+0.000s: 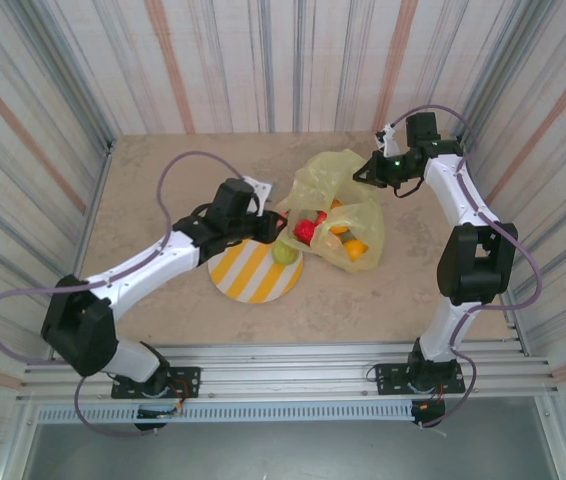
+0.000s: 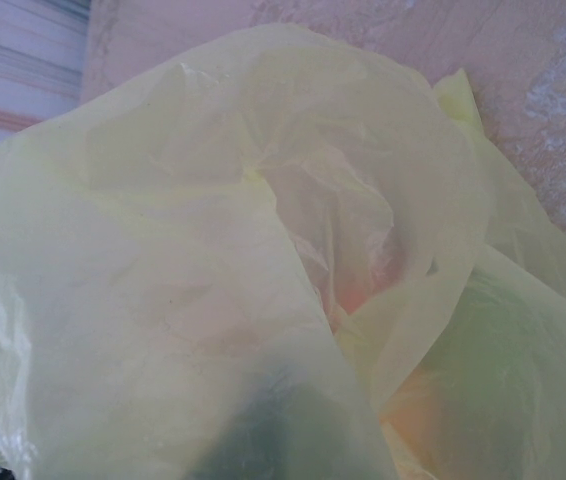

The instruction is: Place the fruits into the plastic bag

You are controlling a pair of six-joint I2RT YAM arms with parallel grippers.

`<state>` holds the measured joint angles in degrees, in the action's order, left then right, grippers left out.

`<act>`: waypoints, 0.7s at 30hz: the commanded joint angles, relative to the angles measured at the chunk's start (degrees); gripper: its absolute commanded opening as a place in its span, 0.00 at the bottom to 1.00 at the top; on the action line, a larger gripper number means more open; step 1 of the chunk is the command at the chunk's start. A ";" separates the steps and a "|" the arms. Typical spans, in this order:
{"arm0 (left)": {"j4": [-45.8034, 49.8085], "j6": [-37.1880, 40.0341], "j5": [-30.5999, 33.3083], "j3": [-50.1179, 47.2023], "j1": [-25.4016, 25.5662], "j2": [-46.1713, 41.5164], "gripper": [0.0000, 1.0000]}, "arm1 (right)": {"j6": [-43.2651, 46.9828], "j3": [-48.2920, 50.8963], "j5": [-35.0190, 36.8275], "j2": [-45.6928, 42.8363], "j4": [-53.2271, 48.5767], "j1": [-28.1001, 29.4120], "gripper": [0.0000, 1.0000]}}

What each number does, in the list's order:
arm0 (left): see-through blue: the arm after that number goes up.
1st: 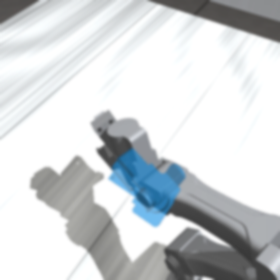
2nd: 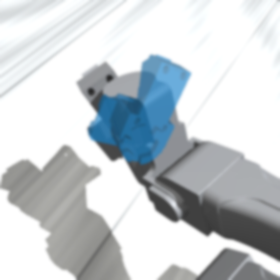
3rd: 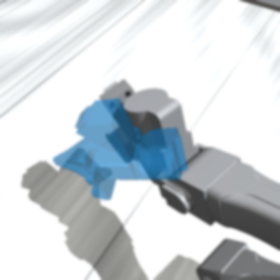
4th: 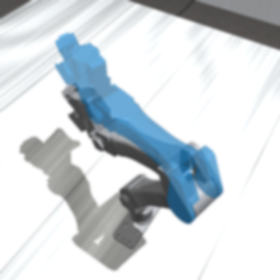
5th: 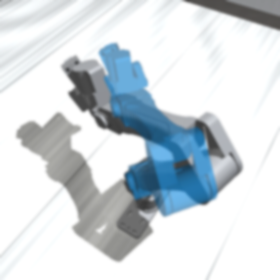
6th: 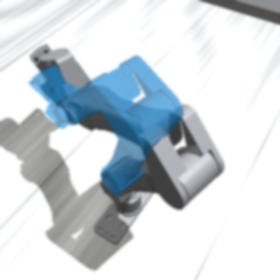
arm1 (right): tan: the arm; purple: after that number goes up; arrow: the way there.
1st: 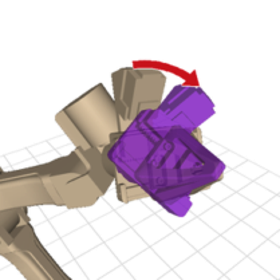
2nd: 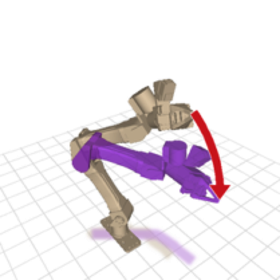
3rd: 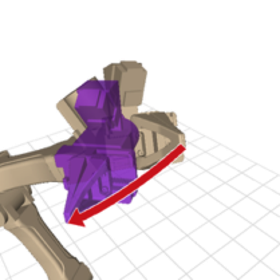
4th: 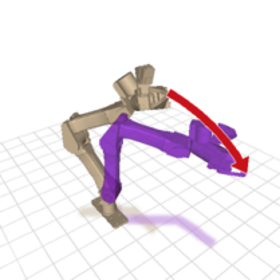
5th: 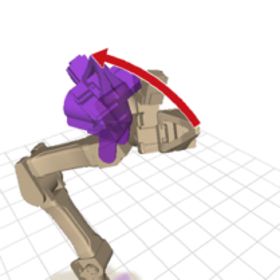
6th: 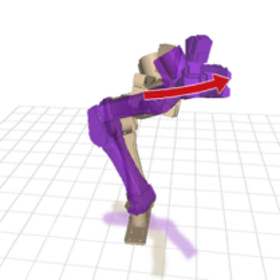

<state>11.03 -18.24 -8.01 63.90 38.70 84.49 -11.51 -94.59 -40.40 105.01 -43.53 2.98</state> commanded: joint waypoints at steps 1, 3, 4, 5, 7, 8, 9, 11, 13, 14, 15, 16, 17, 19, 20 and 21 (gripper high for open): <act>-0.78 0.95 -1.13 5.11 1.47 5.81 0.44 | 1.24 0.80 -0.64 0.72 -1.20 0.13 0.00; -1.22 1.52 -0.88 8.09 2.44 9.08 0.44 | 1.31 0.78 -0.73 0.65 -1.21 0.18 0.00; -1.02 1.94 -0.78 9.69 2.95 10.84 0.44 | 1.27 0.91 -0.72 0.63 -1.21 0.11 0.00; -1.00 2.21 -0.56 10.97 3.49 12.30 0.44 | 1.28 0.89 -0.64 0.66 -1.21 0.10 0.00; -0.75 2.33 -0.51 13.34 4.51 15.11 0.44 | 1.39 0.98 -0.71 0.64 -1.21 0.01 0.00; -0.86 2.47 -0.51 14.24 5.13 16.52 0.44 | 1.40 0.98 -0.73 0.67 -1.16 0.01 0.00; -0.88 2.49 -0.43 15.15 5.69 17.63 0.44 | 1.40 0.98 -0.73 0.72 -1.16 0.04 0.00; -1.10 2.33 -0.31 16.33 6.91 19.65 0.44 | 1.40 0.97 -0.73 0.74 -1.08 0.01 0.00; -1.55 2.32 -0.27 17.61 7.99 21.54 0.45 | 1.40 0.98 -0.82 0.75 -1.04 0.03 0.00; -1.62 2.35 -0.51 18.49 8.52 22.79 0.45 | 1.40 0.95 -0.90 0.83 -0.96 0.08 0.00; -1.50 2.28 -0.89 19.88 8.99 24.14 0.45 | 1.31 1.08 -0.91 0.95 -0.86 0.07 0.00; -1.16 2.33 -1.19 21.08 9.26 25.61 0.45 | 1.31 1.08 -0.99 1.03 -0.82 0.11 0.00; -0.64 2.32 -1.58 22.74 9.60 27.25 0.45 | 1.31 1.10 -0.99 1.03 -0.84 0.22 0.00; 0.18 2.33 -2.32 26.04 9.99 30.20 0.45 | 1.30 1.08 -0.99 1.06 -0.79 0.20 0.00; 0.46 2.33 -2.60 27.61 10.21 31.68 0.45 | 1.29 1.14 -0.99 0.91 -0.93 0.22 0.00; 0.92 2.33 -2.91 29.10 10.41 32.89 0.45 | 1.39 1.11 -0.91 0.70 -0.94 0.19 0.00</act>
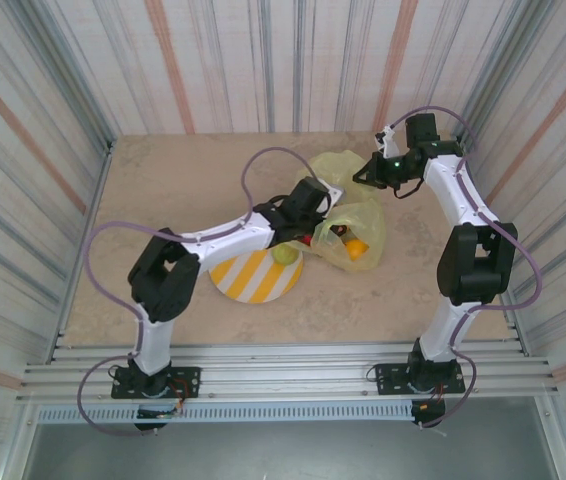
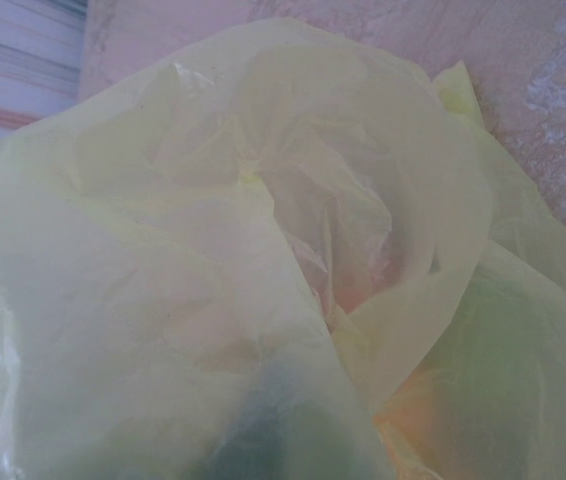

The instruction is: Place the fruits into the plastic bag

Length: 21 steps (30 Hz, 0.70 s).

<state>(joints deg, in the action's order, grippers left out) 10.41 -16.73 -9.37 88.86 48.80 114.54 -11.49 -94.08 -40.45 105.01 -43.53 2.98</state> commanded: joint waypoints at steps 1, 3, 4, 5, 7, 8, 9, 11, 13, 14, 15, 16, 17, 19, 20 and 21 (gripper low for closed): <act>1.71 0.82 -1.65 5.20 0.46 3.84 0.46 | 1.33 0.65 -0.84 0.59 -0.94 0.11 0.00; 2.57 0.96 -1.88 7.23 0.58 5.16 0.47 | 1.38 0.66 -0.86 0.38 -1.03 -0.06 0.00; 2.95 0.96 -1.84 7.85 0.60 5.17 0.48 | 1.33 0.66 -0.93 0.29 -1.03 -0.08 0.00; 3.19 1.00 -1.73 8.29 0.60 5.17 0.50 | 1.38 0.68 -0.94 0.31 -1.03 -0.09 0.00; 3.46 1.36 -1.63 8.53 0.52 5.17 0.53 | 1.35 0.64 -0.99 0.38 -1.03 -0.08 0.00; 3.59 1.50 -1.61 8.56 0.56 5.17 0.55 | 1.35 0.59 -1.04 0.46 -1.02 -0.12 0.00; 3.87 1.74 -1.49 8.50 0.55 5.04 0.57 | 1.31 0.51 -1.12 0.48 -1.01 -0.11 0.00; 4.28 2.14 -0.99 8.03 0.52 4.17 0.60 | 1.25 0.39 -1.13 0.56 -0.99 -0.08 0.00; 4.54 2.65 -0.24 7.38 0.51 3.03 0.63 | 1.28 0.39 -1.13 0.62 -1.03 -0.13 0.00; 4.60 2.84 0.09 6.93 0.51 2.44 0.63 | 1.29 0.39 -1.18 0.57 -1.03 -0.15 0.00; 4.61 2.88 0.33 6.41 0.48 1.66 0.64 | 1.23 0.39 -1.13 0.47 -1.11 -0.08 0.00; 4.60 2.95 0.45 5.91 0.42 0.99 0.64 | 1.28 0.39 -1.13 0.47 -1.08 -0.08 0.00; 4.37 3.08 0.40 5.20 0.42 0.17 0.64 | 1.29 0.40 -1.13 0.40 -1.19 -0.20 0.00; 4.21 3.26 0.40 3.82 0.38 -1.59 0.64 | 1.29 0.39 -1.04 0.32 -1.25 -0.17 0.00; 4.10 3.44 0.41 2.89 0.25 -2.59 0.64 | 1.25 0.37 -1.03 0.30 -1.30 -0.18 0.00; 4.01 3.46 0.33 2.14 0.18 -3.52 0.64 | 1.29 0.30 -1.04 0.28 -1.30 -0.20 0.00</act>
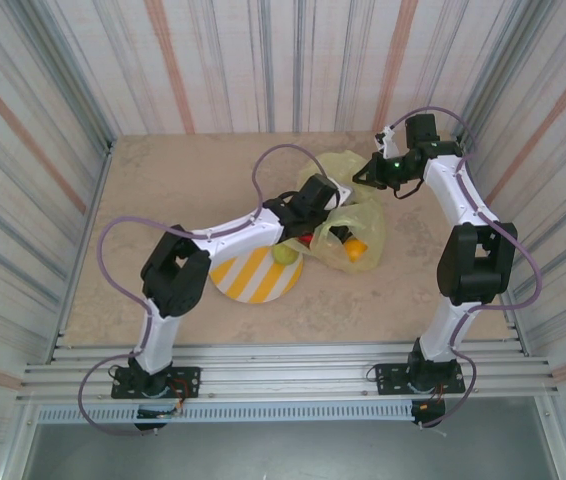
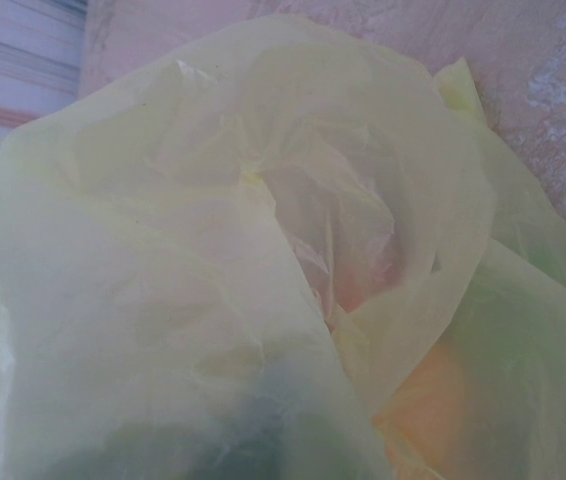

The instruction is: Place the fruits into the plastic bag

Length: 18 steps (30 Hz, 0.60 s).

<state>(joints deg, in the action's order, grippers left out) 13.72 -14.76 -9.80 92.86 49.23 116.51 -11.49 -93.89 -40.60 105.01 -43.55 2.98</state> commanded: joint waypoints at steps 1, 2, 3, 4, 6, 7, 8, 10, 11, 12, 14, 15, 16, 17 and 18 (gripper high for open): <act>0.48 1.53 0.62 -3.12 -0.36 -6.65 0.64 | 1.31 0.11 -0.83 0.35 -1.26 -0.17 0.00; 0.10 1.49 0.37 -4.35 -0.53 -7.87 0.64 | 1.32 0.14 -0.80 0.31 -1.27 -0.19 0.00; -0.14 1.49 0.15 -5.35 -0.75 -8.93 0.64 | 1.29 0.17 -0.86 0.33 -1.27 -0.17 0.00; -0.54 1.49 -0.24 -6.64 -0.98 -10.29 0.65 | 1.29 0.19 -0.88 0.28 -1.21 -0.17 0.00; -1.16 1.49 -0.39 -8.97 -1.34 -12.79 0.65 | 1.37 0.27 -0.80 0.41 -1.27 -0.08 0.00; -1.44 1.56 -0.39 -10.31 -1.55 -14.07 0.65 | 1.33 0.34 -0.80 0.35 -1.27 -0.14 0.00; -1.52 1.58 -0.35 -11.47 -1.83 -15.39 0.65 | 1.36 0.39 -0.75 0.37 -1.27 -0.08 0.00; -1.88 1.82 -0.47 -13.71 -2.45 -17.97 0.65 | 1.35 0.46 -0.64 0.29 -1.27 -0.07 0.00; -2.02 1.85 -0.44 -14.90 -2.79 -19.30 0.65 | 1.38 0.46 -0.62 0.30 -1.27 -0.03 0.00; -2.09 1.84 -0.56 -15.86 -3.12 -20.46 0.65 | 1.38 0.37 -0.64 0.37 -1.27 0.00 0.00; -2.22 2.00 -0.39 -18.16 -3.77 -23.18 0.65 | 1.38 0.41 -0.65 0.53 -1.17 -0.04 0.00; -2.38 2.02 -0.39 -19.21 -4.03 -24.32 0.65 | 1.38 0.37 -0.62 0.60 -1.19 -0.05 0.00; -2.70 2.03 -0.39 -20.48 -4.33 -25.84 0.65 | 1.38 0.41 -0.63 0.64 -1.18 0.00 0.00; -3.05 2.06 -0.50 -21.73 -4.56 -27.26 0.65 | 1.38 0.37 -0.56 0.70 -1.12 -0.05 0.00; -3.25 2.23 -0.65 -22.72 -4.75 -28.45 0.65 | 1.36 0.39 -0.56 0.74 -1.14 0.00 0.00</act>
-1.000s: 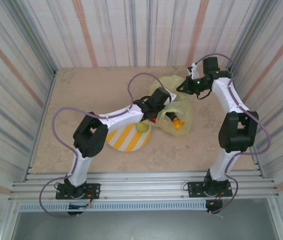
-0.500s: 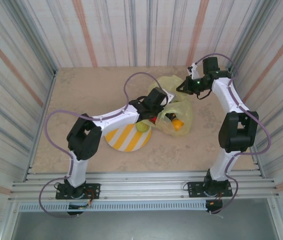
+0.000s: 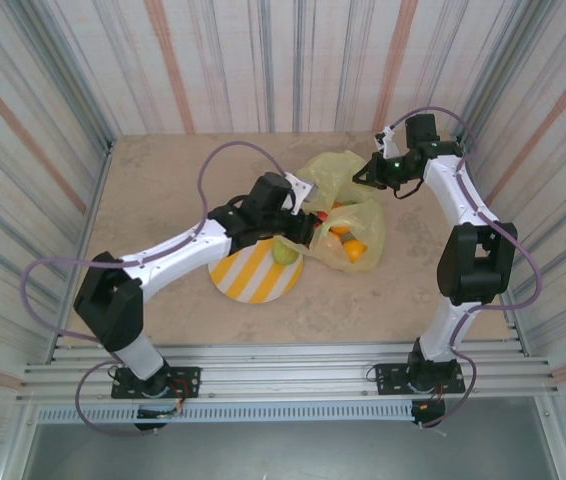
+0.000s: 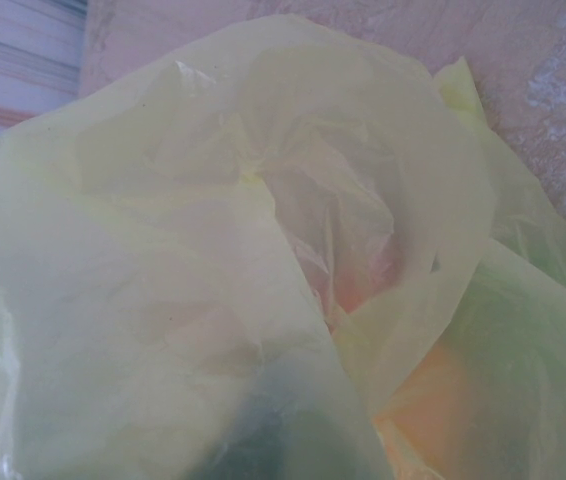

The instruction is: Place the fruits into the plastic bag

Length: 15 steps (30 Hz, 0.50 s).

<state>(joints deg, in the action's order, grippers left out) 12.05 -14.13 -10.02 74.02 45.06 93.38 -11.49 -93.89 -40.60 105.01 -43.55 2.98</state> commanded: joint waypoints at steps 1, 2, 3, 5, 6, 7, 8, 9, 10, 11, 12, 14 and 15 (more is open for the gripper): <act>-1.76 1.69 -0.20 -5.04 -0.80 -6.63 0.65 | 1.38 0.39 -0.60 0.72 -1.19 -0.04 0.00; -1.93 1.80 0.14 -6.25 -0.93 -7.96 0.65 | 1.37 0.41 -0.55 0.79 -1.18 0.00 0.00; -2.09 1.96 0.60 -7.22 -1.02 -9.17 0.66 | 1.37 0.37 -0.54 0.77 -1.12 -0.02 0.00; -2.79 2.30 2.08 -9.88 -1.33 -12.19 0.66 | 1.38 0.43 -0.53 0.64 -1.27 0.02 0.00; -3.43 2.40 2.82 -11.23 -1.42 -13.45 0.67 | 1.41 0.39 -0.54 0.64 -1.27 -0.01 0.00; -4.25 2.38 3.77 -12.74 -1.62 -14.98 0.67 | 1.42 0.37 -0.46 0.56 -1.23 0.00 0.00; -4.98 2.38 4.45 -14.36 -1.79 -16.52 0.67 | 1.42 0.41 -0.45 0.59 -1.27 -0.07 0.00; -5.57 2.35 4.77 -15.62 -2.02 -17.64 0.68 | 1.42 0.37 -0.49 0.57 -1.27 0.02 0.00; -6.22 2.28 5.20 -17.10 -2.30 -18.97 0.68 | 1.38 0.37 -0.53 0.60 -1.27 0.04 0.00; -6.61 2.35 5.68 -18.29 -2.50 -20.10 0.68 | 1.39 0.37 -0.54 0.55 -1.27 0.05 0.00; -6.71 2.35 6.12 -19.45 -2.69 -20.94 0.69 | 1.46 0.36 -0.54 0.46 -1.32 0.09 0.00; -6.61 2.59 7.20 -21.57 -3.17 -22.45 0.70 | 1.46 0.28 -0.45 0.51 -1.32 0.06 0.00; -6.44 2.64 7.70 -22.67 -3.46 -23.12 0.70 | 1.46 0.25 -0.45 0.52 -1.36 0.07 0.00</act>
<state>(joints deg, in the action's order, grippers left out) 6.68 -12.86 -5.13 53.82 42.26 72.36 -11.49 -93.84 -40.58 105.01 -43.55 2.98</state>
